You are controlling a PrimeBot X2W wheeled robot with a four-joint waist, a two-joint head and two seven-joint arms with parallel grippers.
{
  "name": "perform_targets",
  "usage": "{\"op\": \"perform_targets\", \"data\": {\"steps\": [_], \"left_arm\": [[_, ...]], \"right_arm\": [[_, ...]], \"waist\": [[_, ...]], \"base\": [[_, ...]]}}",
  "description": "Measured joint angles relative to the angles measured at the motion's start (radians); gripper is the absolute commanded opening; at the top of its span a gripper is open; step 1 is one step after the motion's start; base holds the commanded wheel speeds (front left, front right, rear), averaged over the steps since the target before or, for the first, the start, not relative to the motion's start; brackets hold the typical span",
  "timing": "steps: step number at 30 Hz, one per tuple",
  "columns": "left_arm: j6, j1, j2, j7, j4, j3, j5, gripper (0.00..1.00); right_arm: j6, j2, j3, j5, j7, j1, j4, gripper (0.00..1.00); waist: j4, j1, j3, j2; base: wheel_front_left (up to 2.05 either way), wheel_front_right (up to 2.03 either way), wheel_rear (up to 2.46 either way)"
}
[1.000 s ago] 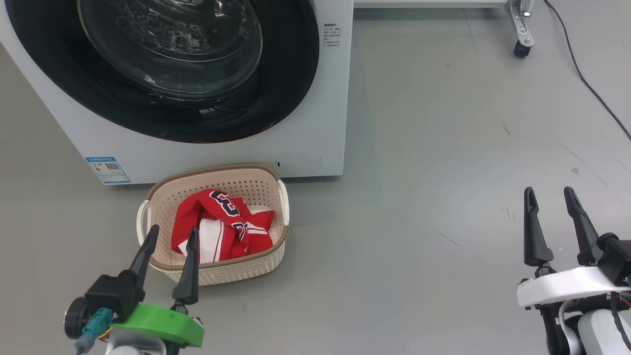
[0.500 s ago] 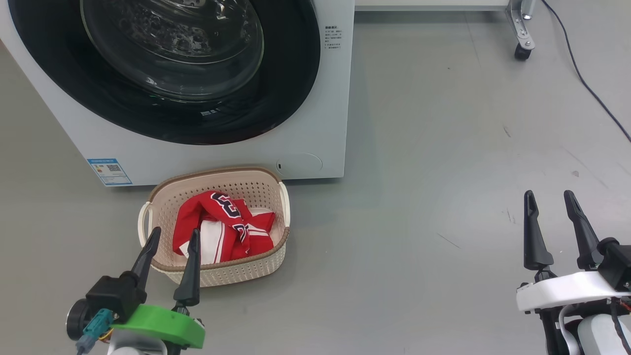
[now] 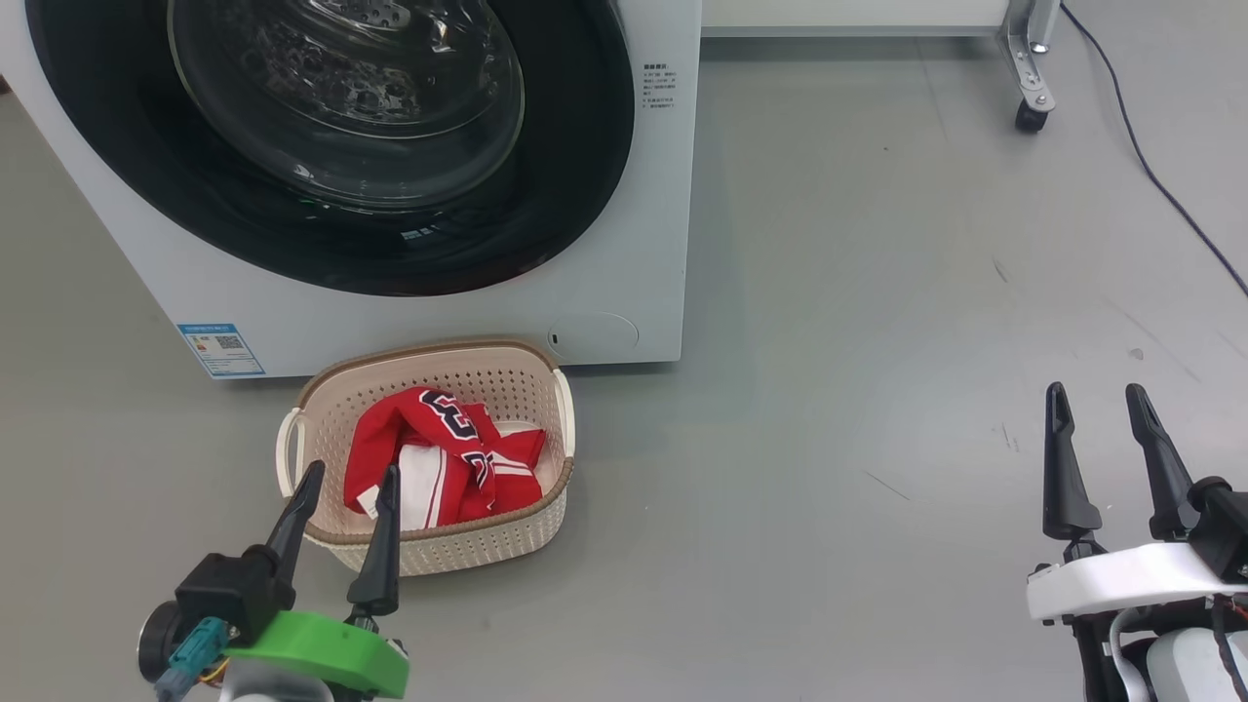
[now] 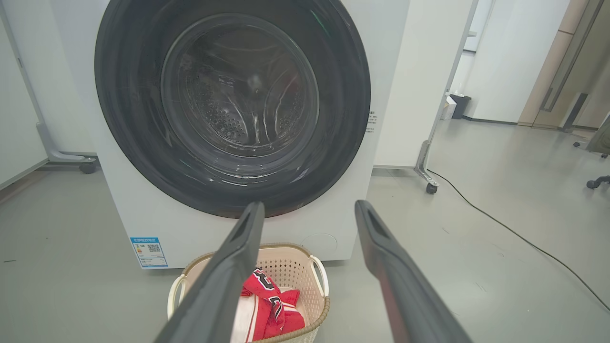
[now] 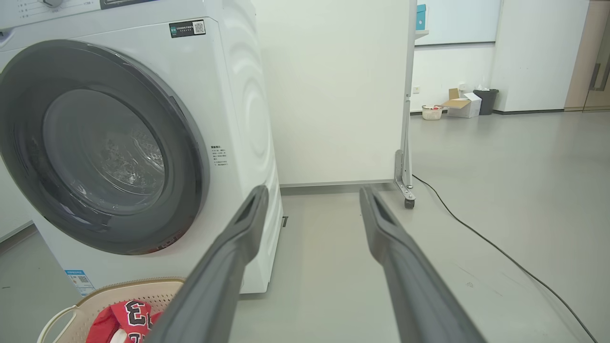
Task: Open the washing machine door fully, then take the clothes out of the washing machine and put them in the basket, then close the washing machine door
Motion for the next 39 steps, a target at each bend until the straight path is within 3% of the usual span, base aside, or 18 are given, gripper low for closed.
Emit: {"op": "perform_targets", "data": {"steps": [19,20,30,39], "left_arm": [[0.000,0.006,0.001,0.000,0.011,-0.014,-0.036,1.00],[0.000,0.007,0.001,0.000,0.010,-0.018,-0.041,0.00],[0.001,0.044,-0.012,0.003,0.061,-0.029,-0.069,0.00],[0.001,0.045,-0.015,0.028,0.053,-0.013,-0.193,0.00]], "right_arm": [[0.009,0.004,-0.010,-0.016,0.000,0.019,0.001,1.00],[0.009,0.005,-0.010,-0.016,0.000,0.019,0.001,0.00],[0.009,0.044,-0.001,0.011,0.011,0.056,0.064,0.00],[0.018,0.053,-0.018,0.138,0.042,0.054,0.078,0.00]], "waist": [[-0.007,0.0000,-0.022,0.0000],[-0.007,0.0000,-0.022,0.0000],[-0.007,0.0000,-0.023,0.0000],[-0.005,0.0000,-0.022,0.0000]], "base": [[0.00,0.00,0.00],[0.00,0.00,0.00],[0.00,0.00,0.00],[0.00,0.00,0.00]]}}
